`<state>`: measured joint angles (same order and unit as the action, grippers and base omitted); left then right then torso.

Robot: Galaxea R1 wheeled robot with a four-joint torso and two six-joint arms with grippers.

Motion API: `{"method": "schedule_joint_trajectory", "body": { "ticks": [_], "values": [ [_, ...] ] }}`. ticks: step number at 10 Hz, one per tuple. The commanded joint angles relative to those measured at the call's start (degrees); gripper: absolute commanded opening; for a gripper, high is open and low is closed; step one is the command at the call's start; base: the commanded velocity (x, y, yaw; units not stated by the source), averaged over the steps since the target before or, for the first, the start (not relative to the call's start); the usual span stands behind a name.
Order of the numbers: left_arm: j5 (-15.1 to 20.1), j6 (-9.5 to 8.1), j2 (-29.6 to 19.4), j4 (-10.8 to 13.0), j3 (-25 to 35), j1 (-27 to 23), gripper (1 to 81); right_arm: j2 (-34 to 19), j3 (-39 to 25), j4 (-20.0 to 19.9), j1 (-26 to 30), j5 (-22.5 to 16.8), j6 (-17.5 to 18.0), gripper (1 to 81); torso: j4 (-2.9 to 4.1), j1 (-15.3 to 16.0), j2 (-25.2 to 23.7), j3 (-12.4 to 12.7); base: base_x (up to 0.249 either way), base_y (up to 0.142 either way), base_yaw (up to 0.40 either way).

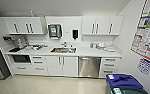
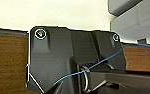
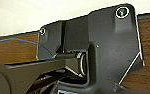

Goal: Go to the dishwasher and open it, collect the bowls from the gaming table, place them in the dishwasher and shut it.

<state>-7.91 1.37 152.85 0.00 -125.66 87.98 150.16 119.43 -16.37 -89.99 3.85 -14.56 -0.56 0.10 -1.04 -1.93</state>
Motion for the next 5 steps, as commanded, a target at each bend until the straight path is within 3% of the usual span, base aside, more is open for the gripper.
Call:
{"method": "schedule_joint_trajectory", "body": {
  "ticks": [1,5],
  "values": [
    [2.5,0.22,-1.2,0.8,0.7,-2.4,81.1,-0.5,1.0,-0.4,2.9,-3.7,-0.2,81.1,0.00,0.0,0.0,0.0,0.091,0.000,0.000],
    [2.4,0.13,-1.2,0.8,0.7,-2.4,81.1,-0.3,1.8,-0.4,2.8,-3.7,-0.3,81.1,0.00,0.0,0.0,0.0,0.096,0.000,0.000]
  ]
}}
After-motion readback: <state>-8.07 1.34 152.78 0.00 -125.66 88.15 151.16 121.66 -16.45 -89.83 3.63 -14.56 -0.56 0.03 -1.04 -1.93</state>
